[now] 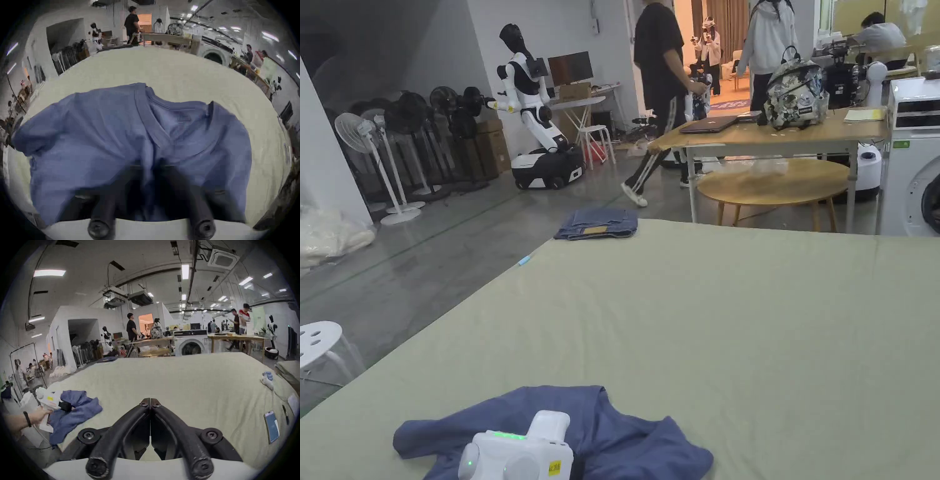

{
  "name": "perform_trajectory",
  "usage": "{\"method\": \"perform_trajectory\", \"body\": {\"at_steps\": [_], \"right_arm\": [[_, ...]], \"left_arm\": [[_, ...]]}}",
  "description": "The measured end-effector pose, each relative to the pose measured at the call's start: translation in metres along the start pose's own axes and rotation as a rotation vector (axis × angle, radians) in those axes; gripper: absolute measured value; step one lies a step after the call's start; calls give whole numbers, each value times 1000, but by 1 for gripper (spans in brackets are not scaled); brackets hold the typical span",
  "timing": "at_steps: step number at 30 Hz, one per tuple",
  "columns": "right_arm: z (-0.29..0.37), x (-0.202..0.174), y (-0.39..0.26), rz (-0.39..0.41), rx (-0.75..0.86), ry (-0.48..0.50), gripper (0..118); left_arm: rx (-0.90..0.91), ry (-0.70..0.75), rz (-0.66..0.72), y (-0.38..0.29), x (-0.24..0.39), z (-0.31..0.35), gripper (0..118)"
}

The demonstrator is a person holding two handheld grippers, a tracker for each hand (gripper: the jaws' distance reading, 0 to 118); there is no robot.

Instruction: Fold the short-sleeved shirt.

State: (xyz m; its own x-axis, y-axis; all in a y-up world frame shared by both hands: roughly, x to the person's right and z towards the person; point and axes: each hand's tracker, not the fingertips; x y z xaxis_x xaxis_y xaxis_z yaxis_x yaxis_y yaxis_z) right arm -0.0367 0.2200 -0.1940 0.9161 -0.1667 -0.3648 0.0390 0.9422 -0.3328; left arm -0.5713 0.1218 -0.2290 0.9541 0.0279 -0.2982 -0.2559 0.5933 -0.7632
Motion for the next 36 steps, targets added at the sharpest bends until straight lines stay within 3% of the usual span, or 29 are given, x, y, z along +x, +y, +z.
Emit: {"method": "perform_trajectory", "body": {"at_steps": [4, 7, 13, 16, 21, 26, 31, 36], "right_arm": [[7, 12, -1, -19, -14, -6, 0], [12, 20, 1, -9, 1, -27, 0], [17, 35, 2, -50, 14, -58, 0], [21, 41, 4, -71, 24, -74, 0], [30, 49, 5, -78, 38, -99, 0], [46, 63, 6, -95, 56, -134, 0], [73, 80, 5, -56, 67, -240, 0], [96, 102, -2, -88, 47, -315, 0]], "left_arm": [[16, -123, 236, 14, -27, 11, 0], [210, -147, 330, 44, -44, 69, 0], [530, -114, 216, 156, -61, 197, 0], [600, -94, 65, 199, -23, 244, 0], [629, -160, -69, 230, 55, 236, 0], [448, -389, -137, 179, 196, 145, 0], [163, -682, -237, 47, 354, 60, 0], [-60, -898, -342, -87, 462, 42, 0]]}}
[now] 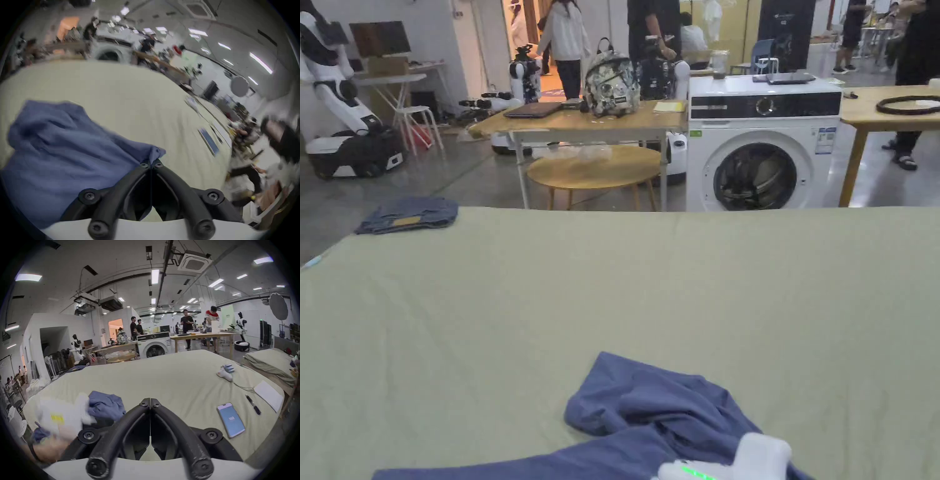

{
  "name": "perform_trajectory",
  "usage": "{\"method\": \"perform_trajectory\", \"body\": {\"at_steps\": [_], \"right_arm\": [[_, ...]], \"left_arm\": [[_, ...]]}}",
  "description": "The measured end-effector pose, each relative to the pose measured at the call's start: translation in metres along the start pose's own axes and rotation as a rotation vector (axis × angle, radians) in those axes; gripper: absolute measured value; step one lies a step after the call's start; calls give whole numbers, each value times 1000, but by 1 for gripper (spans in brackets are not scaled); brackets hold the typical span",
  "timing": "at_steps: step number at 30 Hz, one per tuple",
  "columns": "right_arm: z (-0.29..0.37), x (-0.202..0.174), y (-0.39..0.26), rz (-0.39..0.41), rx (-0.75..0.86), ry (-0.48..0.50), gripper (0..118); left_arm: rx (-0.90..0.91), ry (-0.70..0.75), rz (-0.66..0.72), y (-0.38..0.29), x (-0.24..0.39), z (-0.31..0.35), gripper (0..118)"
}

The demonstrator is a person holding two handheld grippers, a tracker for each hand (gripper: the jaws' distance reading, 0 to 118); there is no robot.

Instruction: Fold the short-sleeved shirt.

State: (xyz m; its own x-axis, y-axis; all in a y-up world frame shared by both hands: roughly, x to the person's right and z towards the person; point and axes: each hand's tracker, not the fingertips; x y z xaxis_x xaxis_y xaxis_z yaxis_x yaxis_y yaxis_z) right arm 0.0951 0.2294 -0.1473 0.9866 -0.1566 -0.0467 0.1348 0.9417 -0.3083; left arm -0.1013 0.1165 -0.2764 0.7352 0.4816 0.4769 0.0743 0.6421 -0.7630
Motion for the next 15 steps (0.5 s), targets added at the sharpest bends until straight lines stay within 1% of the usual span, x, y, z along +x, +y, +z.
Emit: {"method": "perform_trajectory", "body": {"at_steps": [1, 2, 3, 4, 6, 7, 9, 10, 11, 14, 15], "right_arm": [[2, 5, -1, 4, -14, -14, 0], [4, 8, -1, 16, -26, -32, 0], [7, 10, -2, 35, -35, -53, 0], [10, 11, -3, 44, -38, -67, 0], [17, 14, -3, 41, -39, -72, 0], [21, 16, -4, 37, -37, -75, 0], [27, 17, -4, 34, -37, -74, 0], [28, 17, -4, 42, -37, -67, 0], [29, 16, -4, 55, -37, -63, 0], [26, 9, 0, 80, -40, -35, 0], [24, 4, 1, 83, -33, -13, 0]], "left_arm": [[-4, -52, 19, -19, 20, -14, 0], [-45, -122, 20, -30, 35, -27, 0], [-63, -146, 22, -40, 58, -23, 0], [-65, -164, -6, -47, 72, -28, 4], [-67, -153, -67, -49, 90, -27, 37], [-58, -139, -76, -47, 92, -21, 39], [-33, -164, -93, -35, 84, 1, 40], [21, -148, -100, -30, 78, 19, 40], [66, -118, -118, -25, 73, 38, 40], [246, 26, -179, -6, 44, 119, 39], [305, 83, -186, -3, 33, 151, 27]]}}
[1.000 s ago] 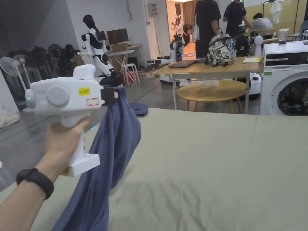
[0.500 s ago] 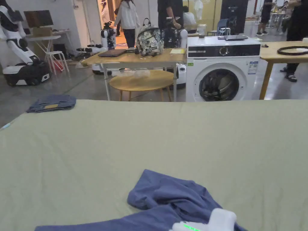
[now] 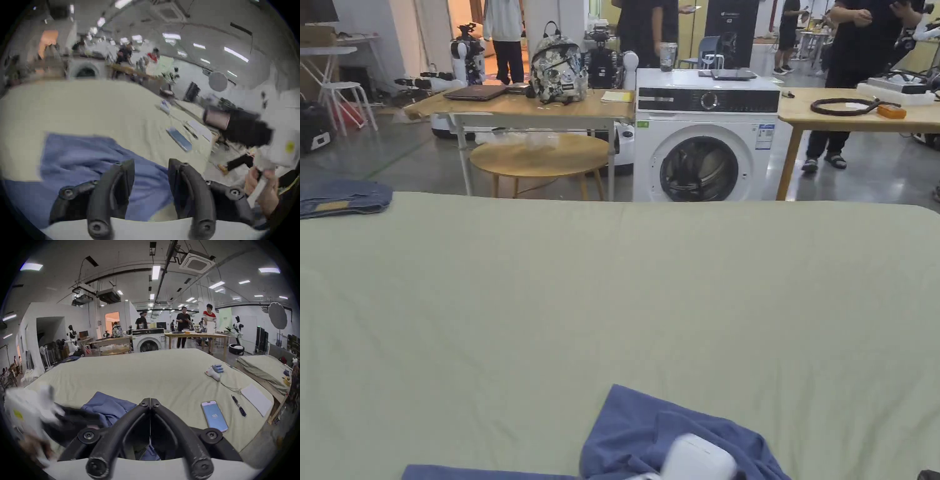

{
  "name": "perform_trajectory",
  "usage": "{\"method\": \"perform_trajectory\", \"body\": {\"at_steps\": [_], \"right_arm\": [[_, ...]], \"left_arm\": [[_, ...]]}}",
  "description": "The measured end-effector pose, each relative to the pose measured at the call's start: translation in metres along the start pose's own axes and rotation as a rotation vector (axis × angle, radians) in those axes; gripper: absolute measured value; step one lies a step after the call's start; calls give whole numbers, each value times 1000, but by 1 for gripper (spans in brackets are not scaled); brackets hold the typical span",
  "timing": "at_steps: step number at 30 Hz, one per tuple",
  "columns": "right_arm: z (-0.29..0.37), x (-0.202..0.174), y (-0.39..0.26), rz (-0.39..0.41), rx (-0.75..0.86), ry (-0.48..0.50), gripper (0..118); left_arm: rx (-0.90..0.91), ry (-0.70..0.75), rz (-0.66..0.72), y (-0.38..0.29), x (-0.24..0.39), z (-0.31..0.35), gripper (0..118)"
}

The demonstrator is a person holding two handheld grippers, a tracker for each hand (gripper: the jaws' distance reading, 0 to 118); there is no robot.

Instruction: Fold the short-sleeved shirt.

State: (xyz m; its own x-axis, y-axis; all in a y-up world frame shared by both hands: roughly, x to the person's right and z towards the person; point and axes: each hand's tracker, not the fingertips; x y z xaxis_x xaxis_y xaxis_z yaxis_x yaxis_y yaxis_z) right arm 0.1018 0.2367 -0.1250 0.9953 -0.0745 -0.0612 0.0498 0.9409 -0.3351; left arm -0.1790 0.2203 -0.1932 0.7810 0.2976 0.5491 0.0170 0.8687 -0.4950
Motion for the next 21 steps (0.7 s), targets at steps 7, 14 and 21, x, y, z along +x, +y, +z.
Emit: {"method": "perform_trajectory", "body": {"at_steps": [7, 14, 21], "right_arm": [[-19, -28, 7, 9, 21, 116, 0], [-29, -43, 5, -1, 5, 195, 0], [-27, -42, 0, 26, -33, 212, 0]], "left_arm": [[265, 451, -22, 23, -61, 165, 0], [147, 616, 103, 10, -106, 225, 0], [-157, 532, 422, 3, -201, 172, 45]]}}
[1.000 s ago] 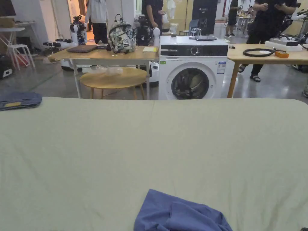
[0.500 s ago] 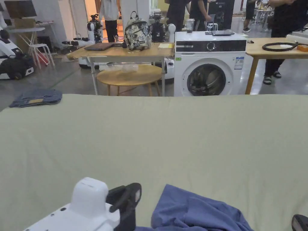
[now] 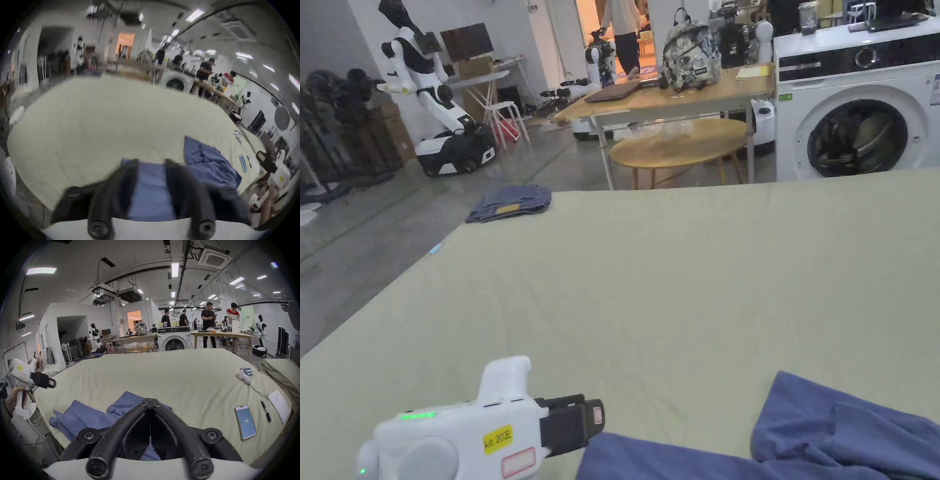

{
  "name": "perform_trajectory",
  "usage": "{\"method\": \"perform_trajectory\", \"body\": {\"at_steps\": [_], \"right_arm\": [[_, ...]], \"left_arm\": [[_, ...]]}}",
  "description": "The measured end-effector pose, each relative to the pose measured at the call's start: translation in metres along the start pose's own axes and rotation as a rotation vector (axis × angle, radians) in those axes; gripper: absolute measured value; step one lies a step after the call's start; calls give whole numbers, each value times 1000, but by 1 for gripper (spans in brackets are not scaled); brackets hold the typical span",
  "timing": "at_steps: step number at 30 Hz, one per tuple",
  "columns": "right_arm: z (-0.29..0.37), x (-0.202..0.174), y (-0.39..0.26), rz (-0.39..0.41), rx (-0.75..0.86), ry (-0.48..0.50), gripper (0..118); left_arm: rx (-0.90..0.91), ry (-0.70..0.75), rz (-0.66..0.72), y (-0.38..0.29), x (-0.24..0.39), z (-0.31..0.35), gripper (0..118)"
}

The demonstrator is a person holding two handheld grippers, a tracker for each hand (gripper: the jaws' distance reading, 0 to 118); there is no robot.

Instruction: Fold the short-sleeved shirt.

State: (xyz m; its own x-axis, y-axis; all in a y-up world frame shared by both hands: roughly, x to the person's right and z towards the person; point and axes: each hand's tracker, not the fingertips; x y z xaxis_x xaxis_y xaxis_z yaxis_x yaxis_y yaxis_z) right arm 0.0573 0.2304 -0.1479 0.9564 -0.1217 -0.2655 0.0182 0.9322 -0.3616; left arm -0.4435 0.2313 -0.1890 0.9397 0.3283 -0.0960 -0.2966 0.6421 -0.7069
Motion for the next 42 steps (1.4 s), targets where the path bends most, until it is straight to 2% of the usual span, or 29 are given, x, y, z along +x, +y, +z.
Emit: {"method": "perform_trajectory", "body": {"at_steps": [7, 9, 10, 11, 12, 15, 16, 18, 19, 22, 23, 24, 25, 27, 28, 30, 31, 35, 38, 39, 42], "right_arm": [[0, 20, -8, -54, -49, -47, 0], [1, 26, -10, -75, -59, -61, 0], [1, 28, -10, -80, -62, -69, 0], [2, 31, -11, -84, -68, -82, 0], [3, 33, -12, -86, -73, -92, 0], [9, 40, -18, -86, -90, -122, 1], [11, 42, -20, -90, -100, -129, 18], [17, 47, -28, -108, -148, -144, 84], [19, 49, -32, -120, -179, -155, 84], [19, 57, -54, -211, -342, -193, 83], [17, 60, -64, -238, -357, -192, 79], [15, 63, -74, -264, -357, -200, 63], [10, 66, -84, -299, -375, -208, 63], [-5, 76, -102, -359, -420, -211, 49], [-11, 79, -109, -376, -441, -210, 26], [-23, 85, -121, -427, -493, -206, 12], [-25, 87, -124, -426, -491, -203, 1], [-10, 92, -116, -509, -393, -156, 1], [2, 85, -93, -438, -336, -114, 1], [7, 81, -78, -401, -298, -95, 1], [7, 69, -34, -305, -198, -41, 1]], "left_arm": [[-165, 120, -82, 0, -21, -101, 43], [-233, 128, -103, -5, -22, -127, 34], [-254, 120, -99, -8, -22, -136, 26], [-277, 127, -117, -11, -26, -148, 6], [-271, 172, -153, -13, -25, -152, 0], [-262, 94, -143, -8, -22, -148, 0], [-264, 111, -131, -12, -21, -153, 0], [-271, 131, -167, -13, -20, -154, 0], [-269, 133, -167, -13, -20, -153, 0], [-270, 132, -161, -14, -17, -148, 0], [-266, 137, -162, -17, -11, -144, 0], [-262, 140, -164, -18, -9, -142, 0], [-258, 141, -166, -19, -8, -141, 0], [-252, 146, -172, -22, -1, -136, 0], [-250, 147, -173, -22, 0, -135, 0], [-246, 146, -163, -24, 1, -133, 0], [-243, 145, -160, -22, 0, -132, 0], [-204, 113, -130, -25, -5, -124, 0], [-6, 19, -53, -23, -1, -76, 0], [80, -21, -64, -15, -8, -62, 0], [224, -26, -138, 9, 14, 3, 0]]}}
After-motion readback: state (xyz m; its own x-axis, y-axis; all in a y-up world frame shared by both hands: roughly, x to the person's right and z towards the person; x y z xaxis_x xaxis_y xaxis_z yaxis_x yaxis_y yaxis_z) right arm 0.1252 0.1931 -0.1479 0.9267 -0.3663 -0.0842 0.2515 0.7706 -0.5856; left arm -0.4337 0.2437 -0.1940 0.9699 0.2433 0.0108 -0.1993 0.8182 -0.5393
